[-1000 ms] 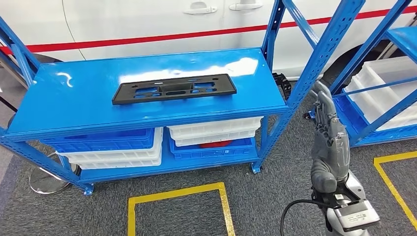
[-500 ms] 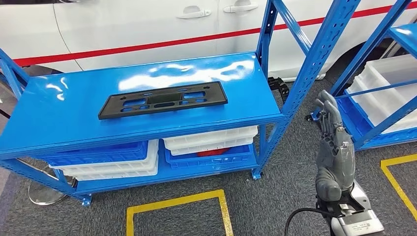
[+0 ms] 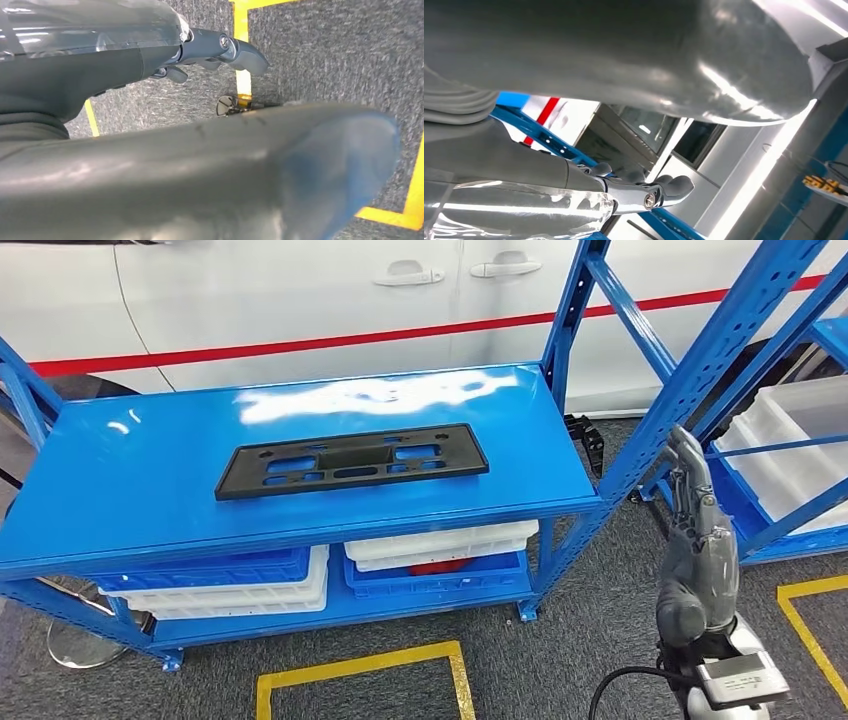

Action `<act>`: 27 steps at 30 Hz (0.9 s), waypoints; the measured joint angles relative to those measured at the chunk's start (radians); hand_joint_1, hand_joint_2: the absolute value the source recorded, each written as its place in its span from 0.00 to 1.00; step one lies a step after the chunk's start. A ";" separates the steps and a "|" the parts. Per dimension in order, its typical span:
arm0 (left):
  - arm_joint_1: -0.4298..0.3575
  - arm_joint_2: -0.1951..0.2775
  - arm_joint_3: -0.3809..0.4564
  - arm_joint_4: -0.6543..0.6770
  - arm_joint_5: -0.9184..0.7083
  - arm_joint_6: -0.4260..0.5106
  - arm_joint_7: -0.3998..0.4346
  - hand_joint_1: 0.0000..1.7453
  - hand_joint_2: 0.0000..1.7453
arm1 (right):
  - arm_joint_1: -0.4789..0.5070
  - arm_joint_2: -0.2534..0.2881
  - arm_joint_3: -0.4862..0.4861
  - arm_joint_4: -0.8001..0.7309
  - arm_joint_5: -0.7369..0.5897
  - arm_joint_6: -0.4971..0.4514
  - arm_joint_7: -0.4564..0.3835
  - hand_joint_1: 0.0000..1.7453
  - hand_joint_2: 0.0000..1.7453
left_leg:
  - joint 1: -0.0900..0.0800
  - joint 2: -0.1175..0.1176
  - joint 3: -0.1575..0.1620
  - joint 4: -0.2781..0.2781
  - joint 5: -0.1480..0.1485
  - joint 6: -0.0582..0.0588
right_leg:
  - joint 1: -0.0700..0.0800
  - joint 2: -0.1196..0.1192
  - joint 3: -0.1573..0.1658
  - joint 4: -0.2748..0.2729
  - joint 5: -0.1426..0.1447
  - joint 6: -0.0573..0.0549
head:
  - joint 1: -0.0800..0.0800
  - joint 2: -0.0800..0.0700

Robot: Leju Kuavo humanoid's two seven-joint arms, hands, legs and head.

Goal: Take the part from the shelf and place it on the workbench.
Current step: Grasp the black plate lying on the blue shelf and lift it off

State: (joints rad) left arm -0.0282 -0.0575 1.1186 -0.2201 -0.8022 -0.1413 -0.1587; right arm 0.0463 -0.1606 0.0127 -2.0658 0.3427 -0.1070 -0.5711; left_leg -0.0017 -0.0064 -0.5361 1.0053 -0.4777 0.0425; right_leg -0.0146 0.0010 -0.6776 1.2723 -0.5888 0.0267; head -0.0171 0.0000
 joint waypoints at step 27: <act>-0.002 -0.004 0.027 0.000 -0.014 -0.013 -0.048 0.00 0.00 | -0.075 -0.017 0.076 0.197 0.242 0.051 0.212 0.00 1.00 | 0.002 0.003 -0.048 -0.003 0.041 -0.010 | 0.006 0.000 0.105 -0.119 -0.016 -0.017 | 0.000 0.000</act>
State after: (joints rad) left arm -0.0304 -0.0617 1.1460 -0.2205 -0.8159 -0.1544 -0.2062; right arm -0.0290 -0.1778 0.0887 -1.8685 0.5846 -0.0560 -0.3595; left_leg 0.0000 -0.0035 -0.5845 1.0019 -0.4362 0.0328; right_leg -0.0090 0.0012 -0.5731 1.1528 -0.6046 0.0100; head -0.0166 0.0001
